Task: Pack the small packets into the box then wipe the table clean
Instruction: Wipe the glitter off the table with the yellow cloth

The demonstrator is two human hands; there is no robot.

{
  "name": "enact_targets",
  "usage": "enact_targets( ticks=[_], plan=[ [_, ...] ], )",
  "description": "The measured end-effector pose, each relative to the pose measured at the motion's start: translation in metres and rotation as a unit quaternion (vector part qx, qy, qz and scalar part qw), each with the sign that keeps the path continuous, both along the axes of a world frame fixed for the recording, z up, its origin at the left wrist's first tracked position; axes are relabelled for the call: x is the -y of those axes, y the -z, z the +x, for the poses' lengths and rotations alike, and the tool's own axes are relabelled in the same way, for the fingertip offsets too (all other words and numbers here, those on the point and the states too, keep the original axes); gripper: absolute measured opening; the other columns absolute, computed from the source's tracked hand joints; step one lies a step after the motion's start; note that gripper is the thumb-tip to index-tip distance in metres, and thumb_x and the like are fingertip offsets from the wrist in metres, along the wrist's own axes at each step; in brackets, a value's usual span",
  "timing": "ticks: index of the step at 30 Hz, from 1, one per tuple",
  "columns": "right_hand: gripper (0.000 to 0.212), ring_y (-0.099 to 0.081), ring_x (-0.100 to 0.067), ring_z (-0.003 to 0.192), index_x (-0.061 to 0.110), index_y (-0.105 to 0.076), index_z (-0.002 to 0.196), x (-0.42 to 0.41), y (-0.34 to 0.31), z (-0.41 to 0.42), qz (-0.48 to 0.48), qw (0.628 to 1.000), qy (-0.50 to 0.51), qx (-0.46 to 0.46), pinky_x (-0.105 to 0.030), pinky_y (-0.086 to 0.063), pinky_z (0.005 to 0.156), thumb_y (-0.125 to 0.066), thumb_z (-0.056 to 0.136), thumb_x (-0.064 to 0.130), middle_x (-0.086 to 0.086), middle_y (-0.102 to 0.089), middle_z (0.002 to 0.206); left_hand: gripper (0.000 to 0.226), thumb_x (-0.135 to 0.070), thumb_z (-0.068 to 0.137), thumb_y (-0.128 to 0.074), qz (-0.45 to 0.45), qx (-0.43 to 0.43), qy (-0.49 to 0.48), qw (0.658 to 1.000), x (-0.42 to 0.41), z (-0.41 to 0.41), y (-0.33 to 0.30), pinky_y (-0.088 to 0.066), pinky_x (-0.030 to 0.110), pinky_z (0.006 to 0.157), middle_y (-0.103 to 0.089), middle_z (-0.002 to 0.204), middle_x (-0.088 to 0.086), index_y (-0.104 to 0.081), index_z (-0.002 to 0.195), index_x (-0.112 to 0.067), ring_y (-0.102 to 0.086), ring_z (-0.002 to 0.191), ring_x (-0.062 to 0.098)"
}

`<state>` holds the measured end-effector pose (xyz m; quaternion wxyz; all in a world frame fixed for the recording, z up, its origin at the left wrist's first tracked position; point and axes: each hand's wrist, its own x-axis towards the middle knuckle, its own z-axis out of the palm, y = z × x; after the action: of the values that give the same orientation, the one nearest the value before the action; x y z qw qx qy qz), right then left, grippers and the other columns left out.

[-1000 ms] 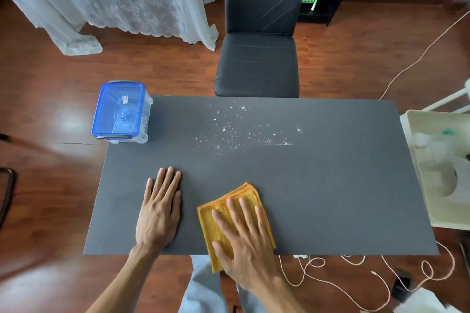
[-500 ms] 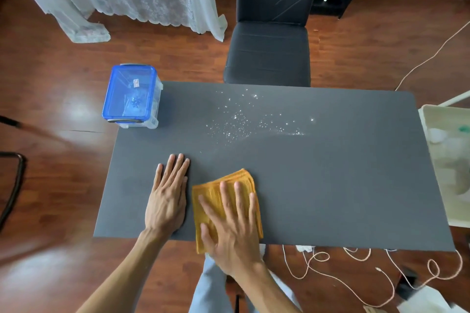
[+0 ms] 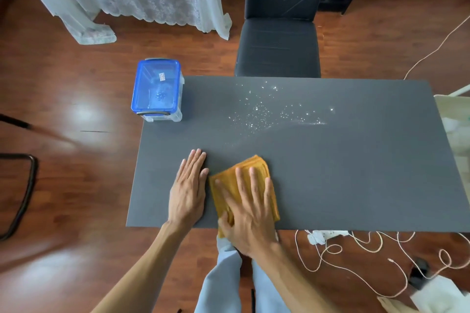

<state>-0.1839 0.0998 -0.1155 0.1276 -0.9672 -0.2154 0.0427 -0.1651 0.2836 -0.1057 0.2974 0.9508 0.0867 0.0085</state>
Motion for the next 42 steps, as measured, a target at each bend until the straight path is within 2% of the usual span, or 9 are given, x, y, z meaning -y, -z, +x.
enact_targets(
  ticks=[3,8,14,17,22,25,33,38,42],
  plan=[
    [0.069,-0.013,-0.027,0.159,0.048,-0.027,0.157,0.057,0.0,-0.023,-0.021,1.0,-0.007,-0.004,-0.064,-0.019,0.122,-0.049,0.092,0.053,0.006,-0.016,0.172,0.055,-0.036,0.104,-0.024,0.076,-0.004,0.033,0.997,-0.037,-0.019,-0.004,-0.015,0.04,0.123,-0.031,0.158,0.005,-0.039,0.148,-0.007,-0.022,0.15,0.019],
    [0.065,-0.022,-0.037,0.156,0.044,-0.037,0.155,0.072,-0.013,0.044,-0.047,0.974,0.22,-0.012,-0.065,-0.016,0.123,-0.042,0.091,0.057,-0.006,-0.031,0.168,0.057,-0.036,0.104,-0.02,0.117,-0.013,0.07,0.991,-0.061,-0.019,-0.009,-0.013,0.04,0.123,-0.028,0.159,0.004,-0.034,0.15,-0.007,-0.02,0.15,0.021],
    [0.064,-0.013,-0.034,0.159,0.043,-0.032,0.157,-0.081,-0.002,0.01,0.021,0.999,0.031,0.017,-0.066,-0.011,0.124,-0.049,0.096,0.052,0.0,-0.024,0.17,0.054,-0.031,0.105,-0.018,0.085,0.004,0.067,0.994,-0.073,-0.016,-0.004,-0.013,0.037,0.123,-0.03,0.158,0.007,-0.035,0.149,-0.005,-0.02,0.15,0.018],
    [0.064,-0.009,-0.027,0.16,0.048,-0.022,0.159,-0.056,0.002,-0.037,0.0,0.998,-0.058,0.003,-0.06,-0.013,0.124,-0.042,0.099,0.059,0.008,-0.014,0.173,0.054,-0.028,0.104,-0.016,0.065,0.006,0.011,0.998,-0.087,-0.011,-0.005,-0.014,0.038,0.124,-0.032,0.158,0.008,-0.036,0.149,-0.004,-0.021,0.15,0.019],
    [0.061,-0.019,-0.028,0.158,0.047,-0.039,0.153,0.041,-0.011,0.005,-0.028,0.993,0.108,-0.031,-0.059,-0.015,0.126,-0.042,0.094,0.063,0.007,-0.022,0.17,0.055,-0.027,0.104,-0.015,0.061,0.008,0.004,0.998,-0.092,-0.012,-0.006,-0.015,0.038,0.124,-0.03,0.159,0.008,-0.034,0.15,-0.004,-0.02,0.15,0.018],
    [0.065,-0.019,-0.041,0.156,0.039,-0.04,0.155,-0.001,-0.017,0.06,-0.042,0.981,0.187,-0.004,-0.068,-0.014,0.122,-0.034,0.094,0.061,-0.008,-0.028,0.169,0.053,-0.023,0.104,-0.015,0.02,0.017,-0.024,0.999,-0.09,-0.009,-0.009,-0.013,0.035,0.124,-0.029,0.16,0.005,-0.035,0.15,-0.006,-0.018,0.15,0.014],
    [0.064,-0.015,-0.028,0.159,0.037,-0.028,0.16,-0.11,0.005,-0.033,0.008,0.999,-0.049,0.01,-0.064,-0.022,0.121,-0.039,0.102,0.06,0.004,-0.022,0.171,0.052,-0.02,0.104,-0.016,-0.138,0.056,-0.052,0.987,-0.115,-0.003,-0.014,-0.021,0.026,0.121,-0.046,0.15,0.002,-0.052,0.14,-0.009,-0.033,0.144,0.007],
    [0.067,-0.036,-0.029,0.147,0.044,-0.044,0.149,-0.027,-0.004,0.008,-0.043,0.992,0.118,0.003,-0.054,-0.035,0.103,-0.046,0.089,0.074,0.001,-0.034,0.166,0.05,-0.014,0.103,-0.018,-0.075,0.045,0.002,0.996,-0.114,-0.003,-0.008,-0.016,0.032,0.123,-0.041,0.154,0.008,-0.046,0.143,-0.003,-0.027,0.148,0.015],
    [0.072,-0.022,-0.039,0.156,0.024,-0.039,0.157,-0.087,-0.005,0.037,-0.029,0.989,0.14,0.033,-0.068,-0.016,0.12,-0.046,0.095,0.061,-0.017,-0.028,0.167,0.053,-0.02,0.104,-0.015,-0.066,0.044,-0.005,0.997,-0.114,-0.004,-0.006,-0.016,0.032,0.123,-0.04,0.154,0.006,-0.046,0.143,-0.004,-0.026,0.148,0.013]
  ],
)
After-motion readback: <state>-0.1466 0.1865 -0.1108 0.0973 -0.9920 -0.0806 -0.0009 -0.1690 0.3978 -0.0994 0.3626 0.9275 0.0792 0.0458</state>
